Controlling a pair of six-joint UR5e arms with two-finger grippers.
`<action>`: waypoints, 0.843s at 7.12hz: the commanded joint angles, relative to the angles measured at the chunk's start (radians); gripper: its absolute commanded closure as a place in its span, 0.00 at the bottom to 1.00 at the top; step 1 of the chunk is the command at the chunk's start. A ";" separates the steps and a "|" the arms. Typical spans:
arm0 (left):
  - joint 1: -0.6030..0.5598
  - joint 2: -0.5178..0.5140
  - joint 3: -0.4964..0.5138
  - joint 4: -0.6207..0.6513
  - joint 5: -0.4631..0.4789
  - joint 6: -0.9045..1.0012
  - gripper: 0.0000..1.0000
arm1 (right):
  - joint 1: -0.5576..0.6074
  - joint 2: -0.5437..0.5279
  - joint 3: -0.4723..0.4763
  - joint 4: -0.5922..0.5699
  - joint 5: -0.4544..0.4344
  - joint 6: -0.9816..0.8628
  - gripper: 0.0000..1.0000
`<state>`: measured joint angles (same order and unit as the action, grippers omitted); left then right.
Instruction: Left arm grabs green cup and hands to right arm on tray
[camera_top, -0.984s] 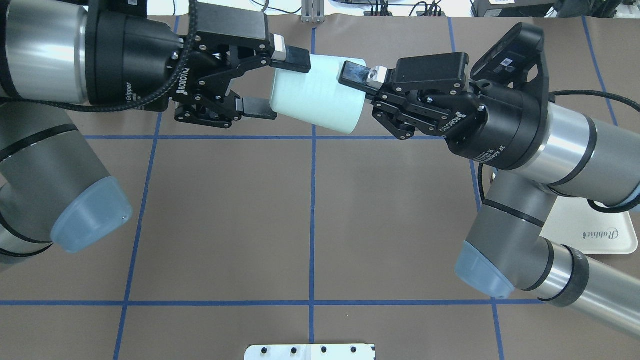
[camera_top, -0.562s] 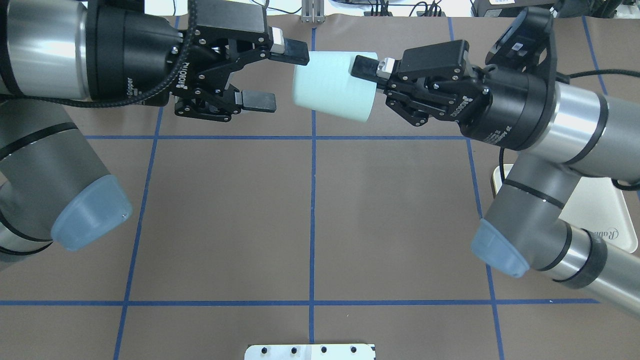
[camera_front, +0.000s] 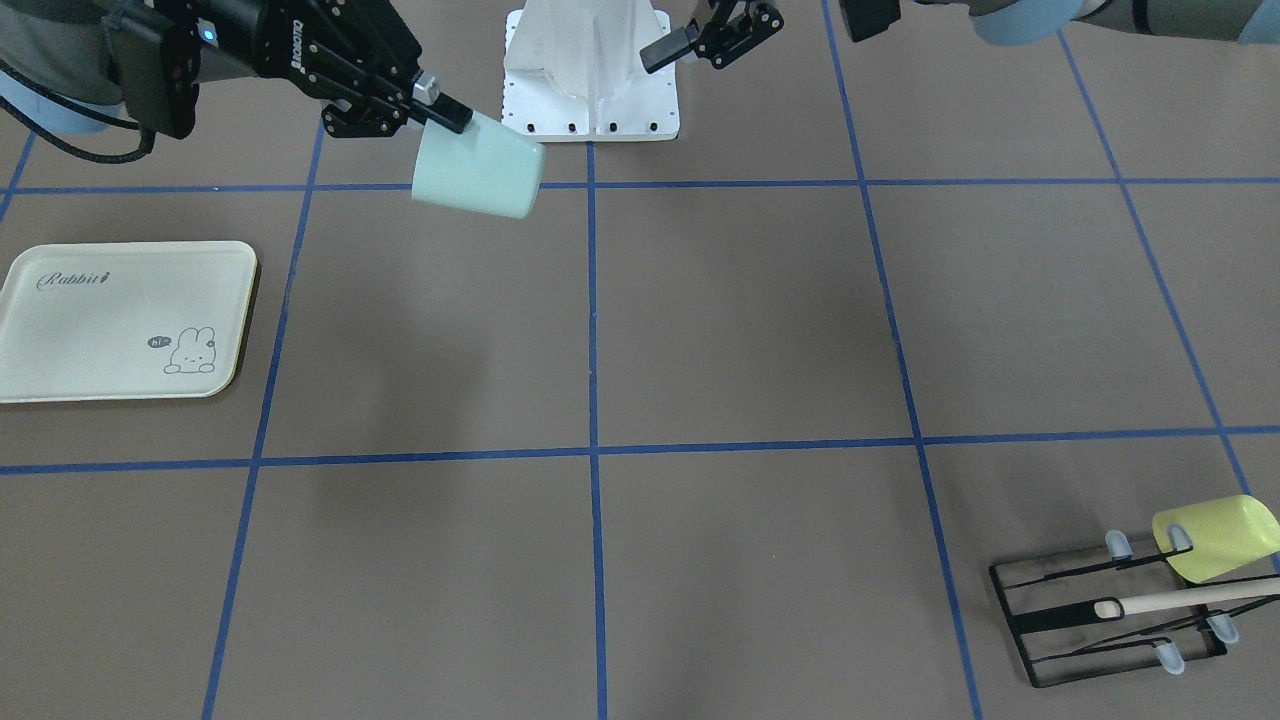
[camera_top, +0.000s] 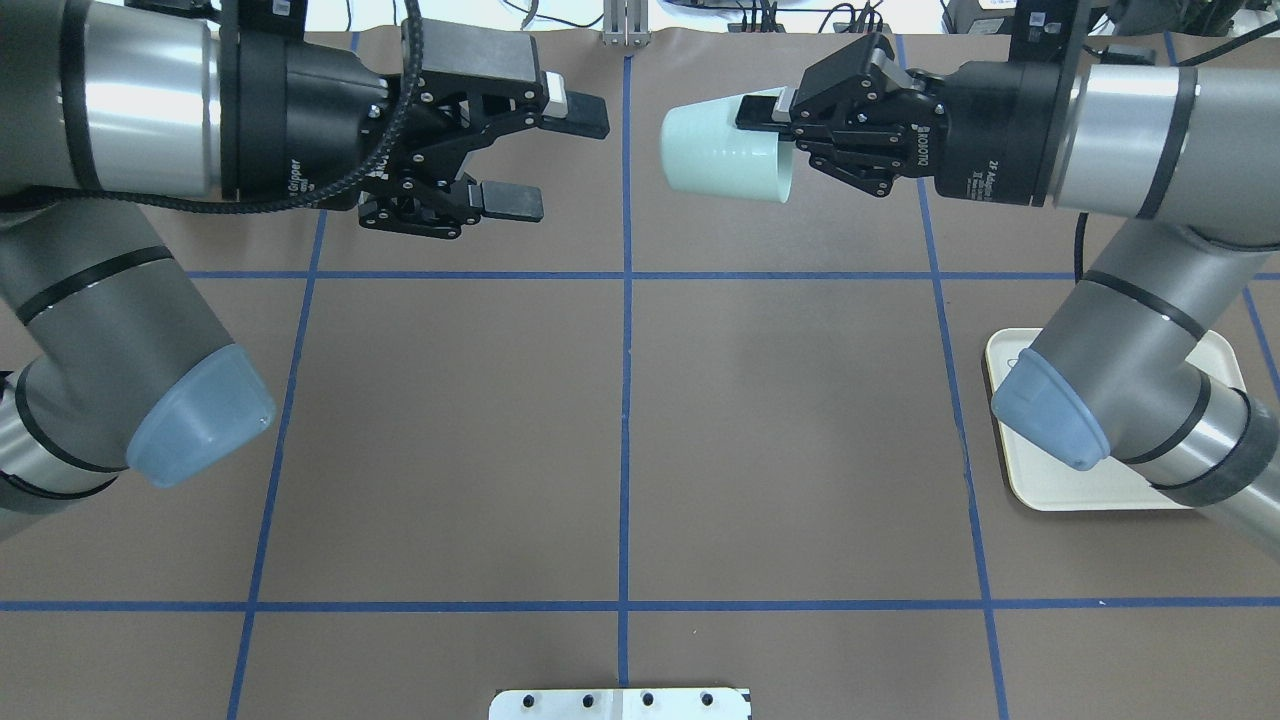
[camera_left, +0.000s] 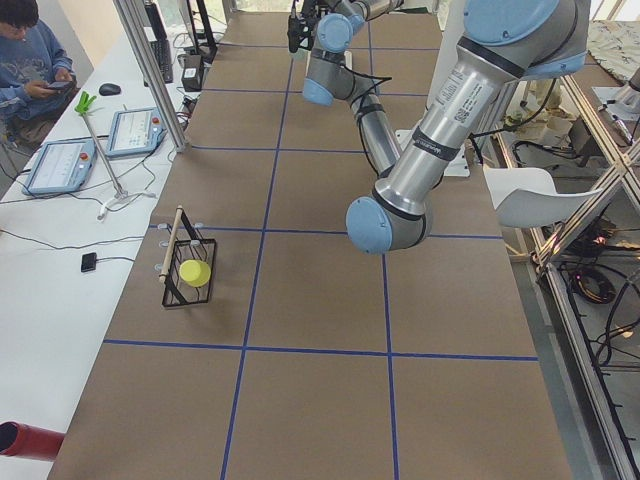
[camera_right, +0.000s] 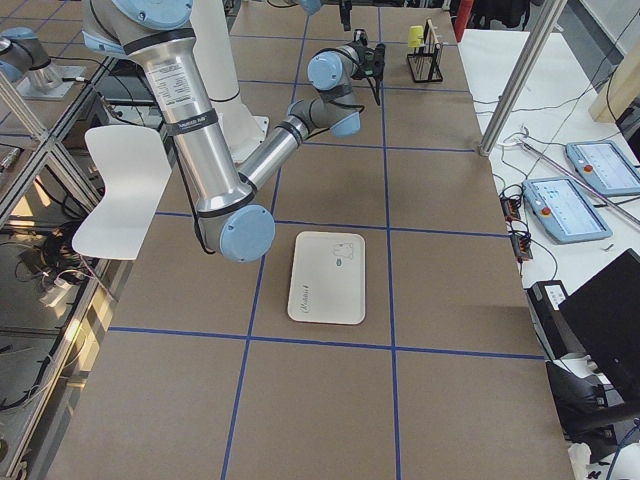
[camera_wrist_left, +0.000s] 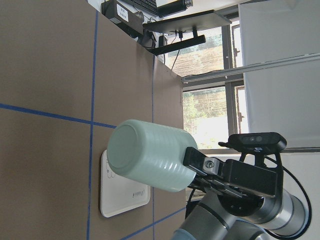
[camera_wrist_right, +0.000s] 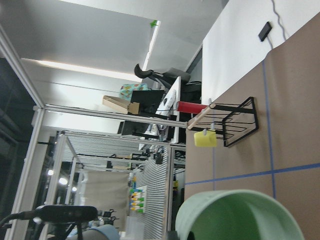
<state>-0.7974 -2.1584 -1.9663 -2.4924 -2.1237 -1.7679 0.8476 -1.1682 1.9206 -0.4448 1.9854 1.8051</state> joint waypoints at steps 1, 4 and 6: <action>-0.017 0.072 0.029 0.082 0.004 0.173 0.00 | 0.072 -0.027 0.001 -0.284 0.091 -0.171 1.00; -0.052 0.098 0.020 0.476 0.034 0.511 0.00 | 0.152 -0.094 0.014 -0.579 0.139 -0.465 1.00; -0.121 0.214 0.014 0.573 0.034 0.783 0.00 | 0.168 -0.119 0.053 -0.809 0.125 -0.657 1.00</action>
<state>-0.8808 -2.0135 -1.9499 -1.9766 -2.0912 -1.1460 1.0086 -1.2730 1.9490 -1.1112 2.1195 1.2686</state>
